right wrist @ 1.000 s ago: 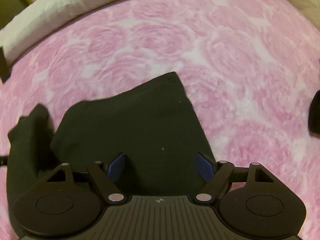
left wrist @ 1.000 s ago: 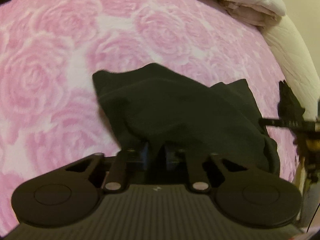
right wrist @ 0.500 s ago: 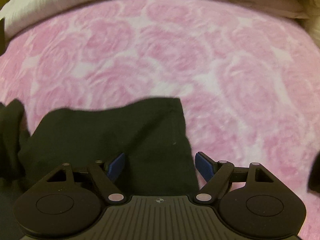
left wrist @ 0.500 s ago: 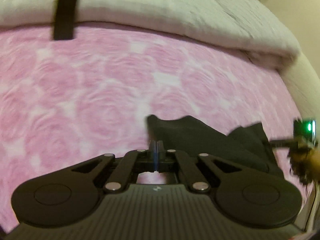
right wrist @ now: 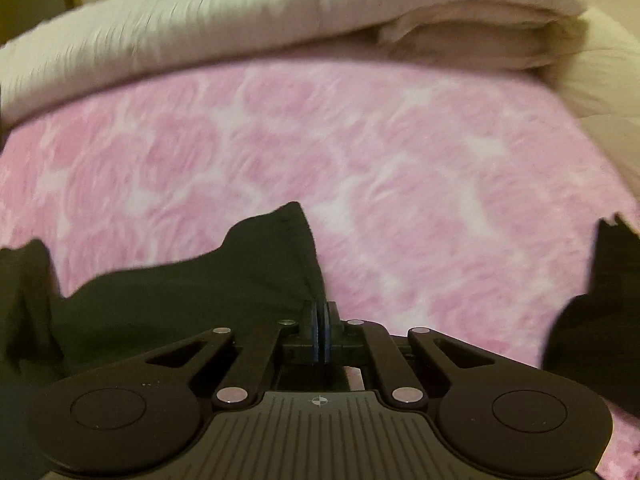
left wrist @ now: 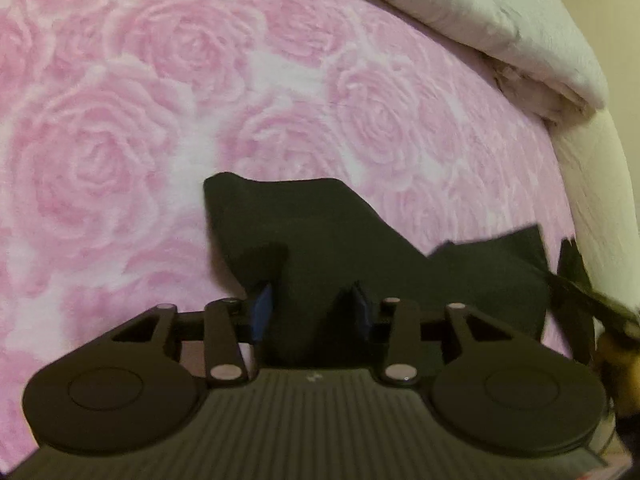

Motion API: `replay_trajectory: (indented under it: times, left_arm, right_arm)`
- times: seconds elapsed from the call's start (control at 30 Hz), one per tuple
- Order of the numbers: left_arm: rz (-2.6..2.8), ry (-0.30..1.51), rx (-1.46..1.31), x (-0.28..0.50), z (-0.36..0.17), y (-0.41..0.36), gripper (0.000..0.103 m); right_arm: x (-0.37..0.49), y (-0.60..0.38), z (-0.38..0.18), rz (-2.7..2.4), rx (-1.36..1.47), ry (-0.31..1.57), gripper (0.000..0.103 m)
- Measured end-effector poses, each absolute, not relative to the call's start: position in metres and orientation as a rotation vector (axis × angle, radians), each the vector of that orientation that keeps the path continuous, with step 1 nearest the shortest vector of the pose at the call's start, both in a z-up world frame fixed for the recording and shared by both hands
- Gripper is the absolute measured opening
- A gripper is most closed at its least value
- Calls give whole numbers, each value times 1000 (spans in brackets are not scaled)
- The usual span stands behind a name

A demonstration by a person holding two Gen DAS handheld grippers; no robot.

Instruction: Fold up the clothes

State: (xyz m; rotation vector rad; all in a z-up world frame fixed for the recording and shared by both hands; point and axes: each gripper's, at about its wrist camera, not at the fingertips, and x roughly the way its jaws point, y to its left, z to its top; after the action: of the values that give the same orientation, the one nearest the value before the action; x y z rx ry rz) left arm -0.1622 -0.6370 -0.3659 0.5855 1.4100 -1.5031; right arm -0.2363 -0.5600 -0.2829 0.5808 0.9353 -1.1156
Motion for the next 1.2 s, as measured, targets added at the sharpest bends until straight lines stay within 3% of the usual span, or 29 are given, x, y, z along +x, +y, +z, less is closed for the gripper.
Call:
replay_trajectory:
  times: [0.03, 0.3, 0.67, 0.77, 0.93, 1.2]
  left_arm:
    - [-1504, 1402, 575, -163, -363, -638, 1]
    - [-1582, 1206, 379, -128, -267, -644, 1]
    - [-1703, 677, 51, -98, 5, -653, 1]
    - [-1715, 591, 52, -113, 44, -620, 1]
    - [-1700, 636, 149, -145, 22, -553, 1]
    - [-1489, 1014, 285, -170, -134, -420, 0]
  right_arm:
    - [-240, -560, -276, -1131, 577, 921, 1]
    - [-251, -574, -204, -1211, 590, 723, 1]
    - [-209, -591, 41, -1183, 264, 202, 0]
    - [-216, -577, 92, -1160, 219, 130, 0]
    - [-215, -548, 71, -1055, 254, 240, 0]
    - [-169, -530, -119, -847, 553, 712, 1]
